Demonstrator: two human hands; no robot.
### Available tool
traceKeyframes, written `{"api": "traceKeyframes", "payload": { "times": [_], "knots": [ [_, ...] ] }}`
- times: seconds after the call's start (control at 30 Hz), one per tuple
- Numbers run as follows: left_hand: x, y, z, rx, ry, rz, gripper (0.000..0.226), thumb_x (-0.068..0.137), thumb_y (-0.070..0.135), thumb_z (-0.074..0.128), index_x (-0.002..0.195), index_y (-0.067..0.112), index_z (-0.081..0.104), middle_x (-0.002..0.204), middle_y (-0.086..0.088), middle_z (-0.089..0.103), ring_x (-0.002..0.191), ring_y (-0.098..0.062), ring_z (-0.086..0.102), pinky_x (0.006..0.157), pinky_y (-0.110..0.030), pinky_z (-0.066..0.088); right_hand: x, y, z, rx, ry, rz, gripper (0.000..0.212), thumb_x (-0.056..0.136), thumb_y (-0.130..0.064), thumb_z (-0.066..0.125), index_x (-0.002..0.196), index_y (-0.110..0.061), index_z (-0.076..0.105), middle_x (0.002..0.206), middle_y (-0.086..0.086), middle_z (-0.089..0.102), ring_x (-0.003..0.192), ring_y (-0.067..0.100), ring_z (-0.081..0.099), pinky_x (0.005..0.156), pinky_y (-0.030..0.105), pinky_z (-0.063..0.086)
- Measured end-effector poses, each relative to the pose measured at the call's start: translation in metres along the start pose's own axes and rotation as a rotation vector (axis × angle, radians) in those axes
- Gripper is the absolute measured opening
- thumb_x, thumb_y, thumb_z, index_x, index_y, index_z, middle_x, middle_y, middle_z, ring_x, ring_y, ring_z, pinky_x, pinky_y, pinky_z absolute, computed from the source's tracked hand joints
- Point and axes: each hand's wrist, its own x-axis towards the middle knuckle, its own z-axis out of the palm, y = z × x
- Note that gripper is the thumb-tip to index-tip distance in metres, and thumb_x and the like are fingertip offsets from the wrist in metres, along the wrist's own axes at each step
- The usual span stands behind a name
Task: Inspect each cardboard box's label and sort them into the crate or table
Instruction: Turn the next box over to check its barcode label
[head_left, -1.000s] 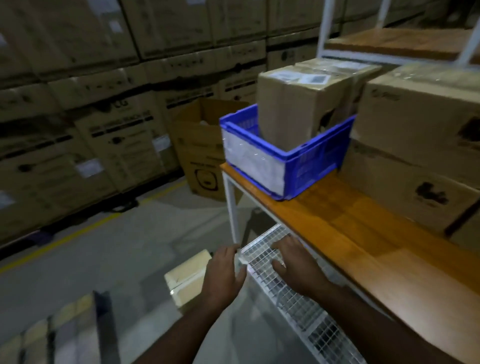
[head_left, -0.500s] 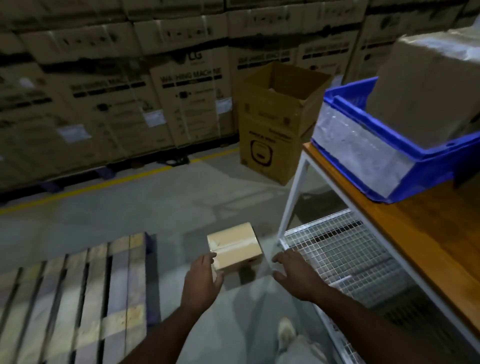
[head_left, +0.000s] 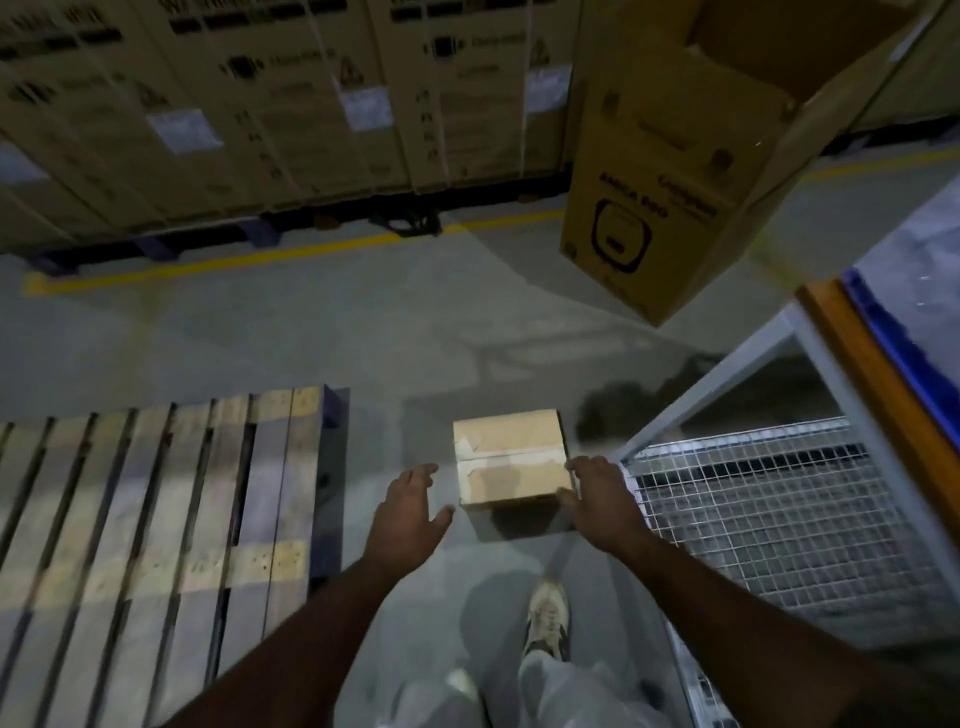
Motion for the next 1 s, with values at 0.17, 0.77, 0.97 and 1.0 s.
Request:
{"api": "traceKeyframes", "payload": {
  "times": [0.17,0.77,0.97,1.0],
  "knots": [
    [0.060,-0.010,0.052,-0.095,-0.017,-0.126,0.060,0.092,0.036,0.068,0.144,0.017,0.044,0.134,-0.003,0.056,0.122,-0.018,0.054,0.098,-0.033,0.047,0.077,0.028,0.037,0.046,-0.025,0.127,0.042,0.092,-0.028,0.062,0.130,-0.012,0.055,0.127,0.013,0.055,0.118,0.028,0.049,0.101,0.038,0.043],
    [0.287,-0.170,0.309,-0.159,-0.132,-0.366,0.069,0.088,0.026,0.073,0.144,0.004,0.040,0.143,-0.016,0.051,0.133,-0.034,0.048,0.106,-0.040,0.042,0.303,0.223,0.279,0.111,-0.013,0.386,0.055,0.091,-0.030,0.061,0.139,-0.009,0.043,0.138,0.012,0.050,0.126,0.029,0.047,0.105,0.047,0.042],
    [0.317,-0.238,0.380,-0.433,-0.222,-0.478,0.072,0.067,0.048,0.078,0.127,0.017,0.052,0.123,-0.010,0.066,0.102,-0.027,0.068,0.085,-0.050,0.060,0.326,0.254,0.316,0.128,-0.036,0.471,0.044,0.087,-0.026,0.065,0.122,-0.011,0.042,0.120,0.012,0.055,0.112,0.031,0.054,0.093,0.048,0.050],
    [0.319,-0.245,0.387,-0.478,-0.229,-0.470,0.074,0.064,0.049,0.076,0.128,0.020,0.054,0.121,-0.007,0.068,0.101,-0.024,0.068,0.084,-0.049,0.061,0.325,0.254,0.318,0.136,-0.023,0.472,0.044,0.086,-0.024,0.066,0.121,-0.011,0.041,0.119,0.012,0.054,0.112,0.031,0.054,0.093,0.048,0.051]
  ]
}}
